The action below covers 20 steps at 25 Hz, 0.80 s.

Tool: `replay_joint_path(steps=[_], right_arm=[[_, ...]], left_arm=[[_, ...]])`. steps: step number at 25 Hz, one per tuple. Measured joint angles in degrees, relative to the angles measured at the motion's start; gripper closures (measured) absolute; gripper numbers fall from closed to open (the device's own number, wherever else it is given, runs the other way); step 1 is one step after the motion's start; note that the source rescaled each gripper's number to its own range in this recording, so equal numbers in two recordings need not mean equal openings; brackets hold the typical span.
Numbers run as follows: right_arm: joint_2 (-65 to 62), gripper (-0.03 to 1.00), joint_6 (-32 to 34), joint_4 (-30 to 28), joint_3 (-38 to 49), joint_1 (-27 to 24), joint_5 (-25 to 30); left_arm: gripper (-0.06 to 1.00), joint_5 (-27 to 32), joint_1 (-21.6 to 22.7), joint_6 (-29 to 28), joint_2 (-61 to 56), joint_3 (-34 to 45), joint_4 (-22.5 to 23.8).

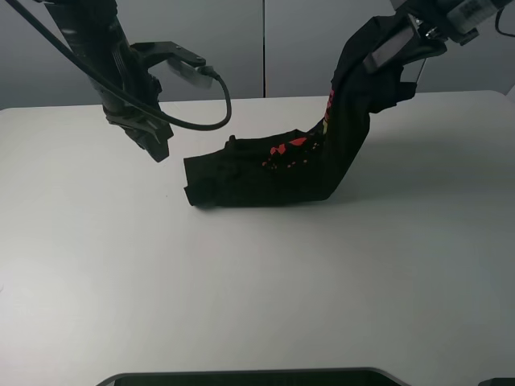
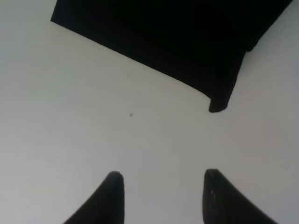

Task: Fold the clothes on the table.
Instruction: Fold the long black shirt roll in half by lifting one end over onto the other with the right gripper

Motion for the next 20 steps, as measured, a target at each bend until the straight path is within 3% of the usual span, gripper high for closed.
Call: replay_joint_path(steps=[4,11,20], right_arm=[[0.0,0.91,1.31,0.25,0.0,4.15,-2.01],[4.26,0.91,1.79,2.05,-0.03,7.05,-3.28],[13.62,0.91,-2.87,9.19,-0.03,14.29,-9.52]], left_arm=[[0.44,-2.1,0.0,0.0,-4.4,0.0,0.91],[0.44,-4.96,0.0,0.0,-16.02,0.0,2.53],[0.44,-5.42,0.0,-1.12,-22.85,0.0,4.56]])
